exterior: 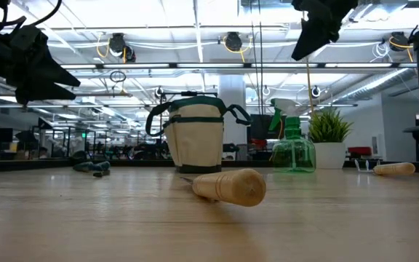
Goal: Pick & Place Garden tools in Gardening bag
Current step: Put the green spray bottle into the gardening bag
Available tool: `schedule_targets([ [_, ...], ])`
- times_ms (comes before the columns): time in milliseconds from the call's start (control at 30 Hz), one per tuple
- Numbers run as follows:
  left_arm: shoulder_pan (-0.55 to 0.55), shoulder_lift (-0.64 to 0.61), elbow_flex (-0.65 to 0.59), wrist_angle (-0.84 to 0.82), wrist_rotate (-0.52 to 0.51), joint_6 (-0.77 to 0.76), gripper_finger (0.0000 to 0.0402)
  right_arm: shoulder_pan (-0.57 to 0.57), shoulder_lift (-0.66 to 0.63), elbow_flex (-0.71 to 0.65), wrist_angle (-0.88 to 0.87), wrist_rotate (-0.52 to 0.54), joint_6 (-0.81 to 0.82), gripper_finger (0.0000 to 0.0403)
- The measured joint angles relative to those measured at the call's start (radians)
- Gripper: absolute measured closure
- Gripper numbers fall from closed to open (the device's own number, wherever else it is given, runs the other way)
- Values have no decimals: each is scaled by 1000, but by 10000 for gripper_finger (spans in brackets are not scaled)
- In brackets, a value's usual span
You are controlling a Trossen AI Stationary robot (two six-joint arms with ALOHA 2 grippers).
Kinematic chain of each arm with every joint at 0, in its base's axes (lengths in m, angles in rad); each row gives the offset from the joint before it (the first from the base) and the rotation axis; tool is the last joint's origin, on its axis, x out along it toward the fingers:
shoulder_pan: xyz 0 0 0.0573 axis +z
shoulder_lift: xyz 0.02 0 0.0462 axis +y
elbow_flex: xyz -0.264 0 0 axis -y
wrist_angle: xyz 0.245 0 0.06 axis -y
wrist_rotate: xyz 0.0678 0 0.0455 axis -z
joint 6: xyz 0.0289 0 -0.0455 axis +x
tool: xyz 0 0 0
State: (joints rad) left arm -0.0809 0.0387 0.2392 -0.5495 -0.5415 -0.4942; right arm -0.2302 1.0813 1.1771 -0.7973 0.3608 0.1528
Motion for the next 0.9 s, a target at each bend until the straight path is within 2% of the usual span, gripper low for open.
schedule_targets([
  [300,0,0,0,0,0,0,149,-27,56,1,13,-132,72,212],
  [533,0,0,0,1,0,0,149,-39,116,1,14,-156,80,145],
  [700,0,0,0,3,0,0,149,-39,146,1,10,-156,118,117],
  [900,0,0,0,3,0,0,149,-39,186,1,-8,-155,126,105],
])
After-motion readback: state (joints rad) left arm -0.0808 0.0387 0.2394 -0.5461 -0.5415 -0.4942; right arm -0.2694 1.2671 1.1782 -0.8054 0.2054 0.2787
